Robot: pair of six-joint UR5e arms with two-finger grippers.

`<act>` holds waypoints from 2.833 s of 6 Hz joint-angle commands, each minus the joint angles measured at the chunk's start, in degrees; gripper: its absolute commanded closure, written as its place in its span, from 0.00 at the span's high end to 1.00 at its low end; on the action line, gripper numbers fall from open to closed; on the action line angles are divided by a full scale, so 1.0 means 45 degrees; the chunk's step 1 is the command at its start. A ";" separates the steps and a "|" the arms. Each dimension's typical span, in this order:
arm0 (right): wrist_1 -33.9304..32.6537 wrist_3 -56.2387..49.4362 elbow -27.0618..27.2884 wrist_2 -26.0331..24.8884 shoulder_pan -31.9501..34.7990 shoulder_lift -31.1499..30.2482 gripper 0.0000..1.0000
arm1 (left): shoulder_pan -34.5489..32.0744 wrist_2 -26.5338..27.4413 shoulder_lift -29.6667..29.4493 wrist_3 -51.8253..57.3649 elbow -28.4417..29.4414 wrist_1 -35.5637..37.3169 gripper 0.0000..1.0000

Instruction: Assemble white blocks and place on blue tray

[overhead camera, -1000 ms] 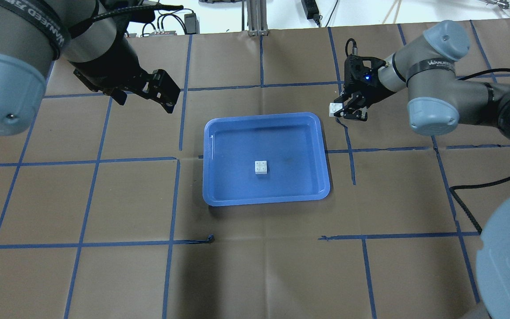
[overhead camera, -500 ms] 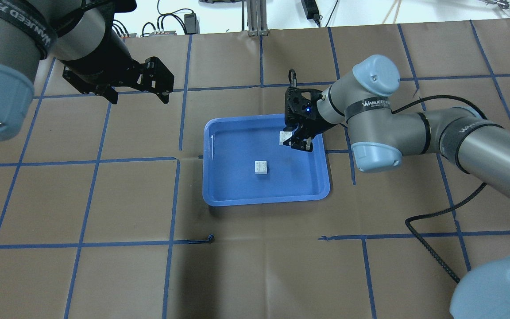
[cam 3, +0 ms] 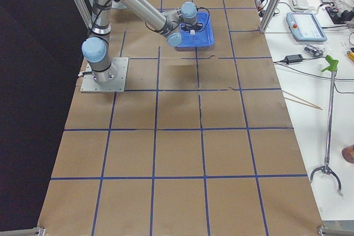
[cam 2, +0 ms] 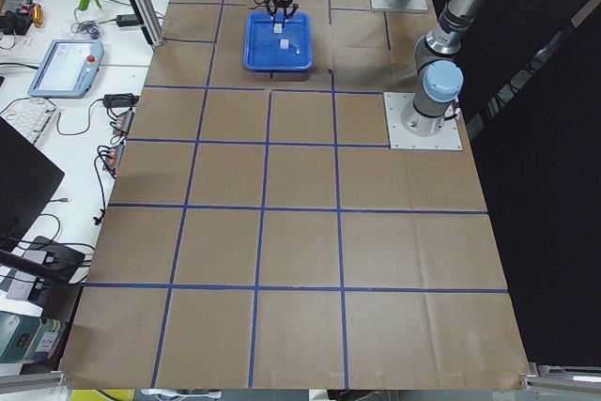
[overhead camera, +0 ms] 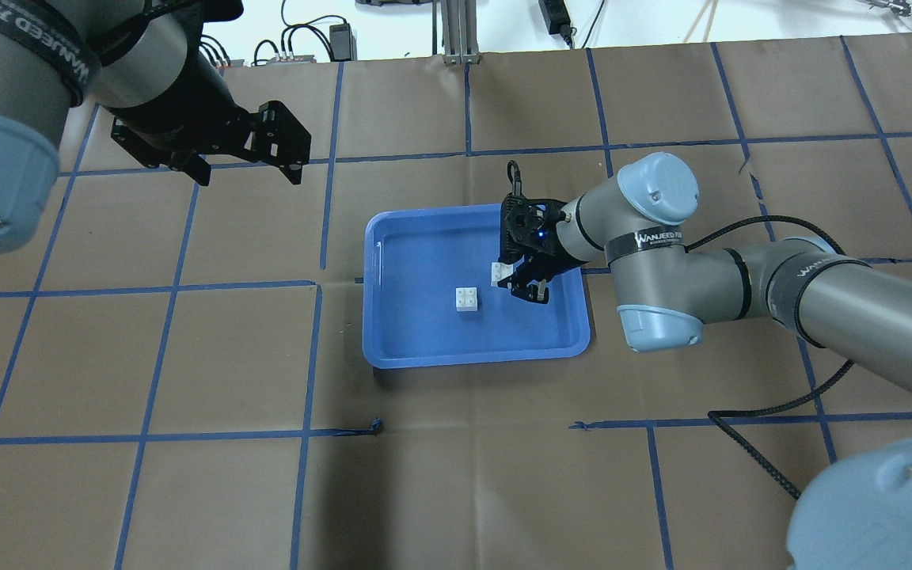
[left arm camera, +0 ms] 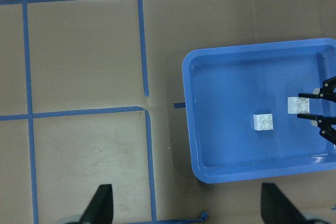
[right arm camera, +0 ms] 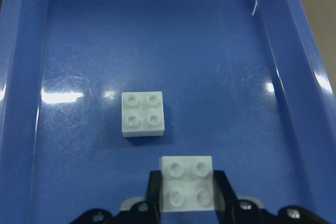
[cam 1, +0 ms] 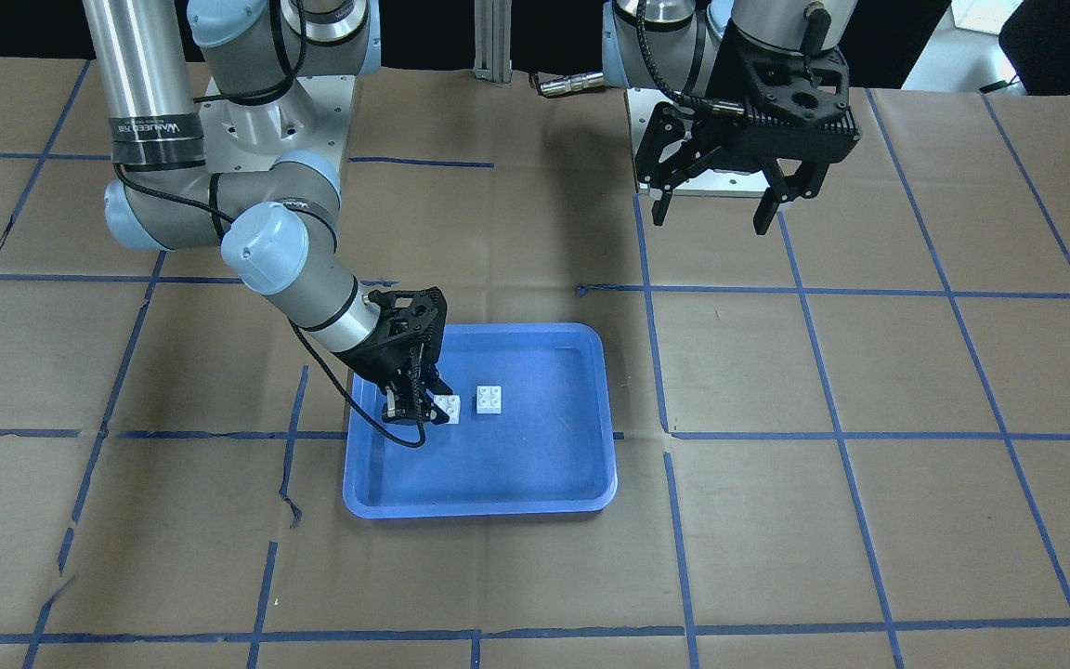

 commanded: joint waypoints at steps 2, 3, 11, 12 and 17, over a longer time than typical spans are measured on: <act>0.0031 0.0041 0.0054 0.0004 0.0319 0.0158 0.23 | 0.0012 -0.0017 -0.0005 0.0000 -0.0001 0.0046 0.99; 0.0051 0.0041 0.0054 0.0004 0.0319 0.0158 0.23 | 0.0012 -0.0017 -0.0005 0.0000 -0.0001 0.0046 0.99; 0.0051 0.0432 0.0034 -0.0016 0.0475 0.0413 0.23 | 0.0031 -0.0017 -0.0025 0.0000 -0.0001 0.0144 0.99; 0.0051 0.0529 0.0034 -0.0016 0.0475 0.0393 0.23 | 0.0031 -0.0017 -0.0025 0.0000 -0.0001 0.0144 0.99; 0.0051 0.0529 0.0054 0.0004 0.0475 0.0393 0.30 | 0.0031 -0.0017 -0.0025 0.0000 -0.0001 0.0144 0.99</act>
